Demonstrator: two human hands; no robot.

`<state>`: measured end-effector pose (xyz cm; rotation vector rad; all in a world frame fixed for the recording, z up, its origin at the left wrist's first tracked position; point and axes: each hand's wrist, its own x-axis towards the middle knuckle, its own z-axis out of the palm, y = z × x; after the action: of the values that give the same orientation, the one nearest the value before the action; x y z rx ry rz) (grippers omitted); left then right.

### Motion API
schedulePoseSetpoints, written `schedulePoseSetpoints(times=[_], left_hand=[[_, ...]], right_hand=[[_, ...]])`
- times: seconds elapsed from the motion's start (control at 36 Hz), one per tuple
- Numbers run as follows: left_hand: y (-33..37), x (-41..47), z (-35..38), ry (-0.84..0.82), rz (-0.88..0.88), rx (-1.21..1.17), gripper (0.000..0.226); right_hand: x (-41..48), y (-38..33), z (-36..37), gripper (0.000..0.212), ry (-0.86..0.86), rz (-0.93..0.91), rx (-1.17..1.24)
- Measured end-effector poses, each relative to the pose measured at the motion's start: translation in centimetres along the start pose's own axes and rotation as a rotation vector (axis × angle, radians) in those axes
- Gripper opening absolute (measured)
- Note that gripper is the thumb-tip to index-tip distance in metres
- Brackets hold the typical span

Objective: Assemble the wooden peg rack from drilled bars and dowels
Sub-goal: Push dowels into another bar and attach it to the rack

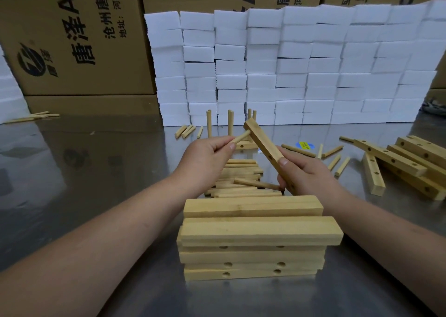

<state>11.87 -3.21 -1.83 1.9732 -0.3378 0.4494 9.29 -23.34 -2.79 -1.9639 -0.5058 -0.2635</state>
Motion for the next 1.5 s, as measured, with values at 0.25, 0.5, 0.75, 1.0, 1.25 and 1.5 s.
schedulePoseSetpoints(times=[0.25, 0.5, 0.75, 1.0, 1.25, 1.5], left_hand=[[0.5, -0.3, -0.2, -0.002, 0.120, 0.292, 0.003], [0.4, -0.4, -0.9, 0.021, 0.233, 0.409, 0.021], [0.5, -0.2, -0.5, -0.010, 0.043, 0.144, 0.022], [1.2, 0.1, -0.8, -0.152, -0.254, -0.295, 0.026], [2.0, 0.9, -0.9, -0.083, -0.239, -0.287, 0.030], [0.5, 0.9, -1.0, -0.097, -0.154, 0.116, 0.026]], right_hand=[[0.1, 0.1, -0.3, 0.038, -0.054, -0.031, -0.067], [0.2, 0.2, -0.5, 0.040, -0.055, -0.006, -0.178], [0.1, 0.1, -0.5, 0.036, -0.063, -0.025, -0.161], [-0.2, -0.2, -0.6, 0.035, -0.080, -0.027, -0.137], [0.2, 0.6, -0.1, 0.042, 0.005, -0.048, 0.006], [0.6, 0.6, -0.6, 0.028, 0.320, 0.174, 0.221]])
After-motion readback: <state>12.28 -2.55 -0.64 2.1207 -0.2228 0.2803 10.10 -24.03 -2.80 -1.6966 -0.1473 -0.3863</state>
